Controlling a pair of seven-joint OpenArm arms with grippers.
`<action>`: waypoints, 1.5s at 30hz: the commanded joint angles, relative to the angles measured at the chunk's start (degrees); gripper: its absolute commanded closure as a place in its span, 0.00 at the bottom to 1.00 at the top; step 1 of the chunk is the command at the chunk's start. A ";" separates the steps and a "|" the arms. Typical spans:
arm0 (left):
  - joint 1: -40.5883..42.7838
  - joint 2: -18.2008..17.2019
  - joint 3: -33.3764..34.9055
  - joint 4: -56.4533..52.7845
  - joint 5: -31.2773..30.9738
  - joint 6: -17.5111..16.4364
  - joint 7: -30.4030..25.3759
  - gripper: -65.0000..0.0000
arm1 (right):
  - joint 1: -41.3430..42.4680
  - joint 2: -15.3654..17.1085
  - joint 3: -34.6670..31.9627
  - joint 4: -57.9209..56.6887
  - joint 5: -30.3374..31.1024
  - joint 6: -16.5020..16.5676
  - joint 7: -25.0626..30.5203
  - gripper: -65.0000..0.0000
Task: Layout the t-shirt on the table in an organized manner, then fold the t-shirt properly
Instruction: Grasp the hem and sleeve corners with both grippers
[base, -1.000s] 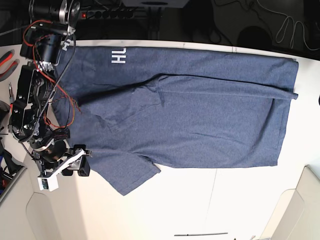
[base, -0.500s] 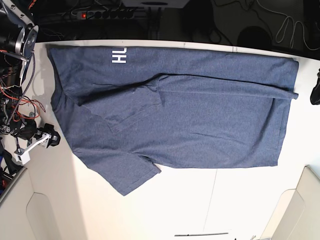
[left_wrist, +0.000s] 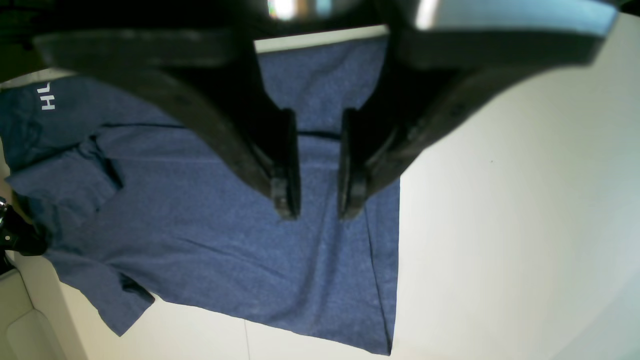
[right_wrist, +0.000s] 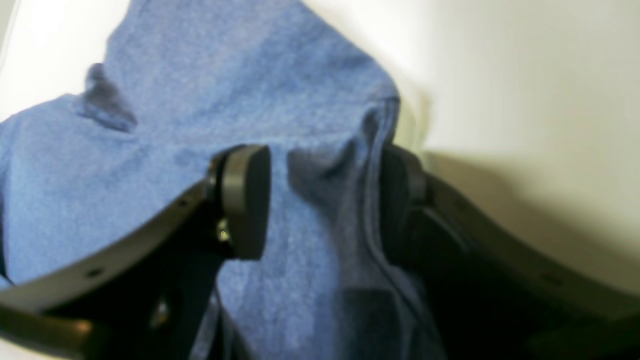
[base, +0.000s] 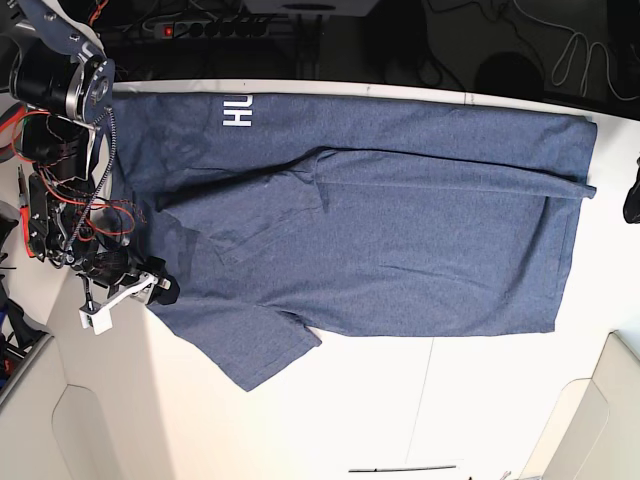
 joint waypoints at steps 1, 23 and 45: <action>-0.15 -1.29 -0.52 0.83 -1.25 -0.34 -1.07 0.74 | 0.59 0.09 -0.02 0.00 -1.11 -0.42 -1.36 0.48; -44.89 -6.97 33.29 -43.23 35.98 12.72 -32.87 0.54 | 0.44 -0.13 0.00 0.13 -1.14 -0.48 1.27 1.00; -56.46 -3.91 38.21 -73.90 38.05 16.52 -37.35 0.54 | 0.42 -0.17 -0.02 0.13 -1.09 -0.46 1.07 1.00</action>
